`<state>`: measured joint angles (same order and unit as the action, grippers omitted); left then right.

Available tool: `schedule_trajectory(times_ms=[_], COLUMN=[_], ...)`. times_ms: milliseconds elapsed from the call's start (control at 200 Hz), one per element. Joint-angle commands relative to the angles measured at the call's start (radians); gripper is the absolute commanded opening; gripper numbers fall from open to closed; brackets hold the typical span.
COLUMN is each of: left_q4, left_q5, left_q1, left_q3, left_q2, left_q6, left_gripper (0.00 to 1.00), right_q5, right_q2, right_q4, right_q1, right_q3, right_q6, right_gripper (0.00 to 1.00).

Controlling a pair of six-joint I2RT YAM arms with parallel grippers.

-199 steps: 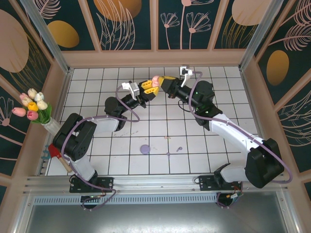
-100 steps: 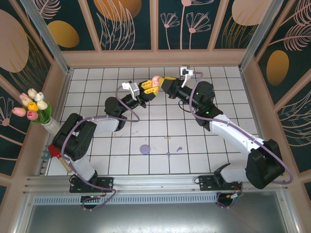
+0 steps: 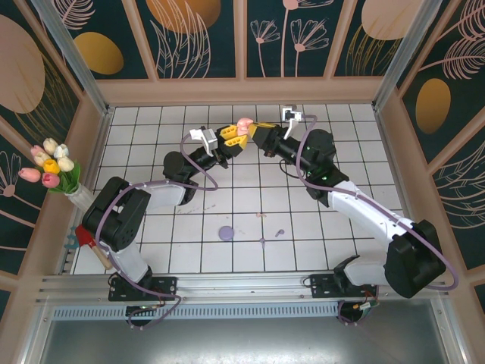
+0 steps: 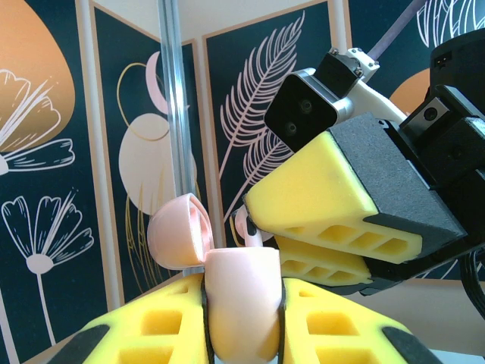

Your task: Insert the wireless bluetooth earbuds into the charging case

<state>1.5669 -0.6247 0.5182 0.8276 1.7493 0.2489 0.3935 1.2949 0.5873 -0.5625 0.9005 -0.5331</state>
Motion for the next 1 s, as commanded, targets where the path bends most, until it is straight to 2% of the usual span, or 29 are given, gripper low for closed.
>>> schedule_trajectory(times_ms=[0,150,305,480,661,996], left_q4=[0.197,0.197,0.198,0.204,0.206,0.240], left_q5=[0.013,0.012,0.012,0.014,0.029,0.093], left_q1=[0.002,0.003,0.003,0.003,0.003,0.003], left_q3=[0.015,0.011,0.008,-0.006,-0.032,-0.109], left_q2=[-0.030,-0.029,-0.030,-0.030,-0.030,-0.093], left_q6=[-0.010,-0.008,-0.005,-0.011,-0.038,-0.162], left_gripper=[0.00,0.00,0.00,0.00,0.00,0.00], right_q5=[0.004,-0.001,0.003,0.005,-0.011,-0.145], right_q2=[-0.008,-0.003,-0.015,-0.073,-0.167,-0.276], right_q4=[-0.035,-0.038,-0.043,-0.061,-0.181,-0.575], right_q1=[0.007,0.010,0.009,0.045,0.055,0.050], right_q3=[-0.019,-0.005,0.012,0.021,0.037,-0.047], right_q6=[-0.011,-0.017,-0.034,-0.051,-0.044,-0.101], right_gripper=[0.21,0.34,0.40,0.58,0.62,0.63])
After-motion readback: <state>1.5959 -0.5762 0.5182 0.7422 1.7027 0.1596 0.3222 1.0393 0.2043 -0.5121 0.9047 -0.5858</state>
